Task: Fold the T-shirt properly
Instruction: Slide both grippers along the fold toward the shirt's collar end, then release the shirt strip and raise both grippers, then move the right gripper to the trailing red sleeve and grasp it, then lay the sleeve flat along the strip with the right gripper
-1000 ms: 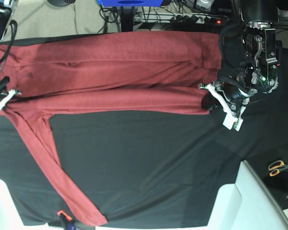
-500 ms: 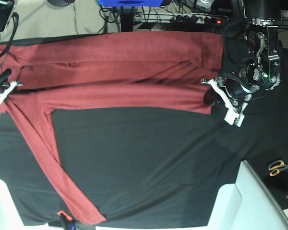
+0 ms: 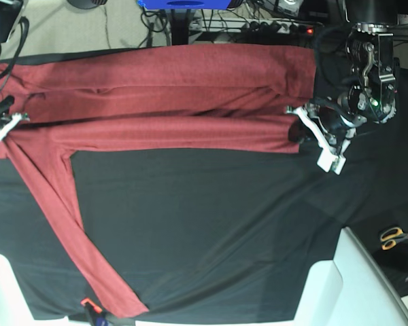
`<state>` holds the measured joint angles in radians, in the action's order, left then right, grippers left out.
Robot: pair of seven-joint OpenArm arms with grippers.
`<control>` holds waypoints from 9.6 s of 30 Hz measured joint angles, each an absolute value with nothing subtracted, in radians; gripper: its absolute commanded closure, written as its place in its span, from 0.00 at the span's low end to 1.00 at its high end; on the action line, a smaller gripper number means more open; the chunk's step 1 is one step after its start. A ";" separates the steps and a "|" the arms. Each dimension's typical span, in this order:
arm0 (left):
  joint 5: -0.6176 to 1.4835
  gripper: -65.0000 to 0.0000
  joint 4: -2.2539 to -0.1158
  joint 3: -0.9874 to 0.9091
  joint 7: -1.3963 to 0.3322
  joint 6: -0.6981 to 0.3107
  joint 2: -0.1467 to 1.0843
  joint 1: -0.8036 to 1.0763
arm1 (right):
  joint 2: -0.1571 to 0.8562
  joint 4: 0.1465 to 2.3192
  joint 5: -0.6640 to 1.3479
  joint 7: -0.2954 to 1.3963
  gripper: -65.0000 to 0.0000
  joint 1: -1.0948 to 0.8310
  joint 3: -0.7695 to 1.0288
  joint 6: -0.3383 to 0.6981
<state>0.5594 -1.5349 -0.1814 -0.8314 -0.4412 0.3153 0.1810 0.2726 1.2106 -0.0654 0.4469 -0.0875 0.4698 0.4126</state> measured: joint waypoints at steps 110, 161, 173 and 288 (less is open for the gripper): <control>0.554 0.24 -1.545 -0.191 -0.828 -0.440 0.309 0.357 | 0.173 1.336 -0.070 0.497 0.35 -0.162 0.531 0.405; 0.558 1.00 -1.606 -0.769 -0.932 -0.675 0.227 0.397 | 0.334 0.202 -0.071 -0.077 0.22 0.537 0.229 0.363; 0.557 1.00 -1.606 -0.767 -0.932 -0.675 0.228 0.399 | 0.311 0.374 -0.079 -0.038 0.99 0.459 0.232 0.366; 0.555 1.00 -1.536 -0.760 -0.931 -0.671 0.233 0.352 | 0.181 0.660 0.048 0.339 0.47 0.392 0.250 0.370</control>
